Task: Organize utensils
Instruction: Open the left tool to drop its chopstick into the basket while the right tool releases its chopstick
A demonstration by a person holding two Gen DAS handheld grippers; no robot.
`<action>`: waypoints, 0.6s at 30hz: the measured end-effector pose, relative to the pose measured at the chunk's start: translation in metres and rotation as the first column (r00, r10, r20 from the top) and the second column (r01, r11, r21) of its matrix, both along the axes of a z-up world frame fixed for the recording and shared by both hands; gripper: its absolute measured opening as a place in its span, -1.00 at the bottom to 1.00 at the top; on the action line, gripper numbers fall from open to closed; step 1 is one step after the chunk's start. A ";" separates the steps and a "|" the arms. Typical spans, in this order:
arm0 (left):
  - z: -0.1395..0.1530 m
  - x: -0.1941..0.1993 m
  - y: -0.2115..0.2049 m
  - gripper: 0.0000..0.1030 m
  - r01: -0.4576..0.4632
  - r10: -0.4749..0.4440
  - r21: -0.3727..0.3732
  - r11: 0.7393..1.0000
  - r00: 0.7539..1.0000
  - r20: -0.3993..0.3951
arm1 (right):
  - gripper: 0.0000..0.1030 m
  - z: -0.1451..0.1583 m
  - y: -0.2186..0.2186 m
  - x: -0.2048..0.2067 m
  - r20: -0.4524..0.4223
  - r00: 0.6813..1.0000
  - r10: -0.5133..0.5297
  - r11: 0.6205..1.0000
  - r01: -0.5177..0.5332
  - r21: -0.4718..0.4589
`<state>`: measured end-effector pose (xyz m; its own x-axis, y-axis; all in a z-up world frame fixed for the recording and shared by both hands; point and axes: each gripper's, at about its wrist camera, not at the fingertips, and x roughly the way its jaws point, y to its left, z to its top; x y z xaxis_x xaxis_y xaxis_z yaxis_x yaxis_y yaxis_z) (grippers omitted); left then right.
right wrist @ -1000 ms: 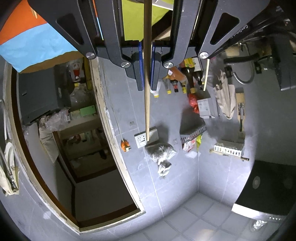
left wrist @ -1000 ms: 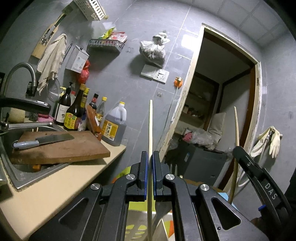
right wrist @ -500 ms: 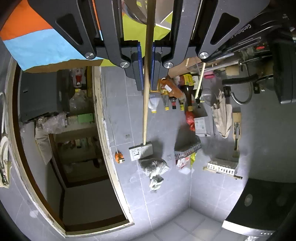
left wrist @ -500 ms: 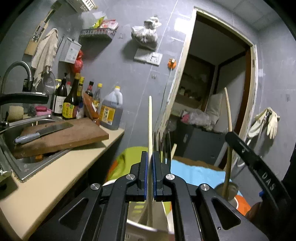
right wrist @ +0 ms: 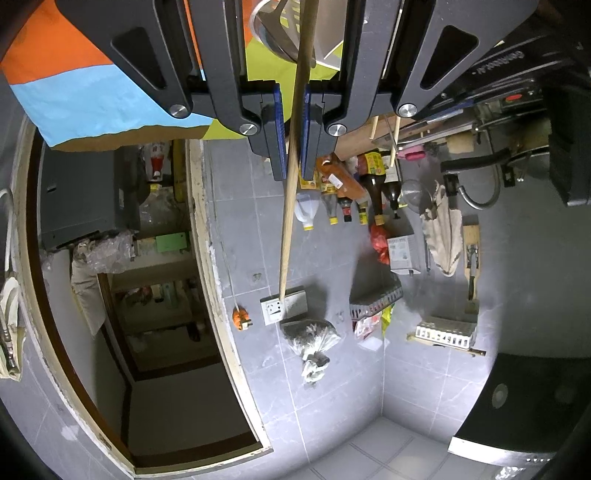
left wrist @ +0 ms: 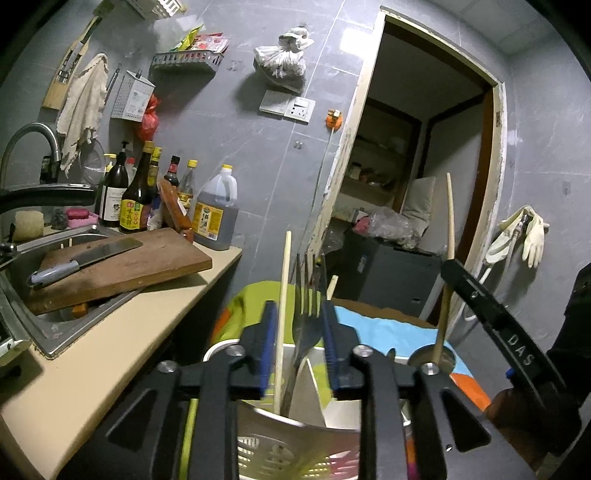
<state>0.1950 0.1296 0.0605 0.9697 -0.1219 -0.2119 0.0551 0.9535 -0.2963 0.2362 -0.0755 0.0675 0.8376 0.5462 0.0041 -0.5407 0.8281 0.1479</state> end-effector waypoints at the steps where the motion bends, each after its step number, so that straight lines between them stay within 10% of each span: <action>1: 0.002 -0.001 0.000 -0.55 0.000 0.000 -0.001 1.000 1.000 0.003 | -0.87 0.000 0.000 -0.001 0.002 1.000 -0.004 1.000 0.004 -0.002; 18: 0.012 -0.012 -0.001 -0.30 -0.012 0.012 0.004 1.000 1.000 0.009 | -0.68 -0.001 -0.010 0.002 -0.016 1.000 -0.017 0.999 0.017 0.040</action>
